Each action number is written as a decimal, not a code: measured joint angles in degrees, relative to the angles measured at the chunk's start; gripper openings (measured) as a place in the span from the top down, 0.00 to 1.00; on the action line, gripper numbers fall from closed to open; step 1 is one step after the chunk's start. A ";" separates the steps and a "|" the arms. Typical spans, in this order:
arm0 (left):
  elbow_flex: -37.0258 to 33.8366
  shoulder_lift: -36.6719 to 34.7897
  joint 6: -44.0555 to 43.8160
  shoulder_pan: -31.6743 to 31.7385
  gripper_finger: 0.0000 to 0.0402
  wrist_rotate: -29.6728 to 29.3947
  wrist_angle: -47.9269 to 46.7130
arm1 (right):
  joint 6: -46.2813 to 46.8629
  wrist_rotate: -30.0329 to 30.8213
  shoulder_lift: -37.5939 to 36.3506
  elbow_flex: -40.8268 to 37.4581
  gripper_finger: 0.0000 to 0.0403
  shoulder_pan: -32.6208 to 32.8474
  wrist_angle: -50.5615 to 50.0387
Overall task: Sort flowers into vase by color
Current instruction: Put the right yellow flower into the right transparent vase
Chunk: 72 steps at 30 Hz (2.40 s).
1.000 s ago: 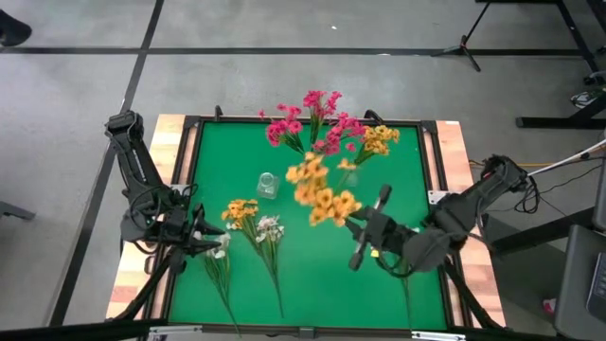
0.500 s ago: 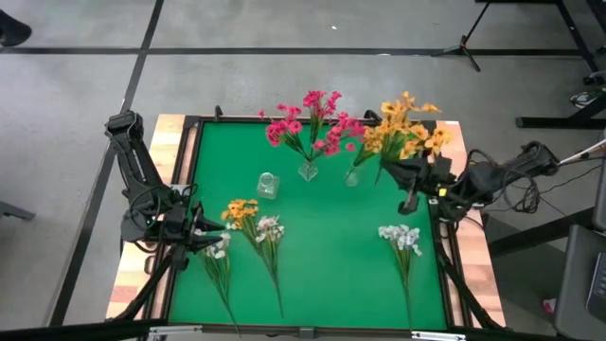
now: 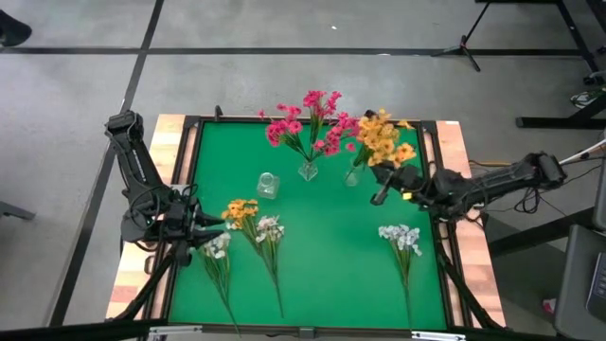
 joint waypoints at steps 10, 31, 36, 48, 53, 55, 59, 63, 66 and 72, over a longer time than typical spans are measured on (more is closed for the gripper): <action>0.00 -0.01 0.03 0.01 0.62 -2.78 -2.55 | 0.10 -11.34 4.74 -7.73 0.97 -8.74 15.05; 0.00 0.00 0.02 0.17 0.62 -2.94 -2.59 | -0.05 -14.02 13.12 -9.76 0.94 -13.32 20.45; 0.00 0.01 0.03 0.17 0.62 -2.96 -2.59 | -0.25 -14.46 13.62 -10.15 0.96 -15.56 21.36; 0.00 0.01 0.00 0.17 0.62 -4.38 -2.57 | 4.00 -19.52 13.60 -16.50 0.95 -19.18 32.74; 0.00 0.01 0.01 0.17 0.62 -6.22 -2.57 | 4.91 -20.62 13.60 -16.68 0.94 -19.17 33.72; 0.00 0.00 -0.02 0.17 0.62 -6.41 -2.57 | 4.91 -20.62 13.60 -16.68 0.94 -19.17 33.78; 0.00 0.01 -0.04 0.17 0.62 -6.41 -2.57 | 4.91 -21.05 13.60 -16.67 0.94 -19.17 33.75; 0.00 0.01 -0.05 0.18 0.62 -6.43 -2.57 | 5.27 -21.05 13.90 -16.67 0.94 -19.17 33.44; 0.00 0.01 -0.06 0.17 0.62 -6.49 -2.57 | 5.35 -21.05 15.09 -16.67 0.94 -19.17 33.72; 0.00 0.01 -0.04 0.18 0.62 -7.05 -2.57 | 6.20 -21.03 19.60 -16.67 0.94 -19.17 36.51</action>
